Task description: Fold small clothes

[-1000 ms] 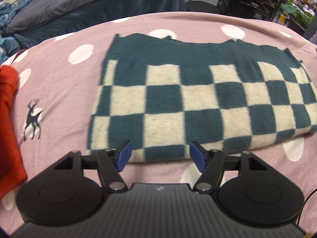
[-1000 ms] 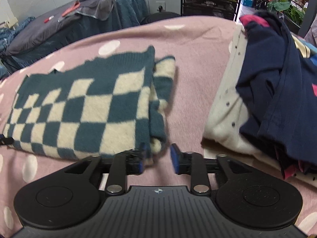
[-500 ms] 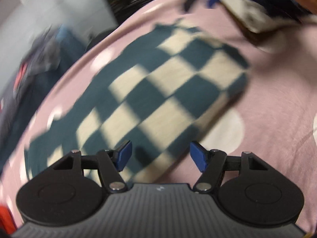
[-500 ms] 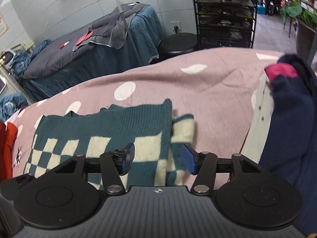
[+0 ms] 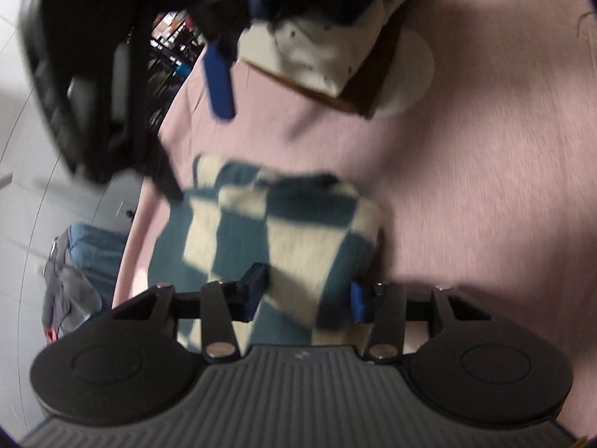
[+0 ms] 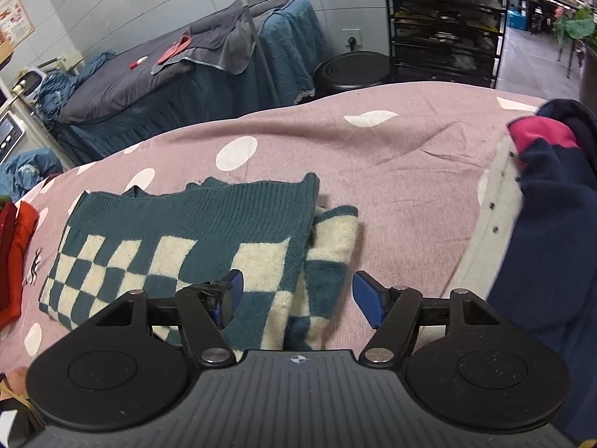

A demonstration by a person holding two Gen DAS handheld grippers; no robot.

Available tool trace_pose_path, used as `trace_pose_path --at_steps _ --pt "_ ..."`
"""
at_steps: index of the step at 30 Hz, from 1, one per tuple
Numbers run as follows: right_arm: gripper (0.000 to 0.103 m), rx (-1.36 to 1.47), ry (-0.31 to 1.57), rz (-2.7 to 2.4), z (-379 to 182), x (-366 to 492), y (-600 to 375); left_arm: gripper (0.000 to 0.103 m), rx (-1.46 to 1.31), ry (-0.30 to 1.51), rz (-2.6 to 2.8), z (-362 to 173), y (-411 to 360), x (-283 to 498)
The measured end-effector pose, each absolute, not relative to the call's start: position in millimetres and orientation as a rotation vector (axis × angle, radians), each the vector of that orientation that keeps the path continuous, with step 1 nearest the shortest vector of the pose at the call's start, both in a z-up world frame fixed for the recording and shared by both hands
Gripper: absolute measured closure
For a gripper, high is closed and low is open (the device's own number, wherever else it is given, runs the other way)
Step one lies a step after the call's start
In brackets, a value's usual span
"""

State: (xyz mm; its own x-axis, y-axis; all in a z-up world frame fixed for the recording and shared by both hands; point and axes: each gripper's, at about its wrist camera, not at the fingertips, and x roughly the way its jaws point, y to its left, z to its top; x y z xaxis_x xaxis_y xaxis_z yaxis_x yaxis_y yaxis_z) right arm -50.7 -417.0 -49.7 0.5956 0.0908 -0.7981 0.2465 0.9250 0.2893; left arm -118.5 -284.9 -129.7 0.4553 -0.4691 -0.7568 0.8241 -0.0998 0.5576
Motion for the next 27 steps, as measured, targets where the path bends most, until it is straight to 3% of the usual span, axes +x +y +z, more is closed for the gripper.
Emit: trace_pose_path --at_steps 13,19,24,26,27 --pt "0.000 0.352 1.047 -0.029 -73 -5 -422 0.087 1.094 0.495 -1.092 -118 -301 -110" --pt "0.000 0.389 1.155 -0.048 -97 8 -426 0.090 1.069 0.523 -1.088 -114 -301 -104" --pt "0.000 0.493 1.119 -0.050 -105 0 -432 0.091 1.048 0.533 -1.084 -109 -301 -101" --pt "0.027 0.515 1.108 -0.033 -104 -2 -434 0.091 1.038 0.523 -1.082 -106 -298 -99" --pt "0.049 0.540 1.109 -0.010 -104 -3 -435 0.091 1.031 0.518 -1.081 -104 -297 -98"
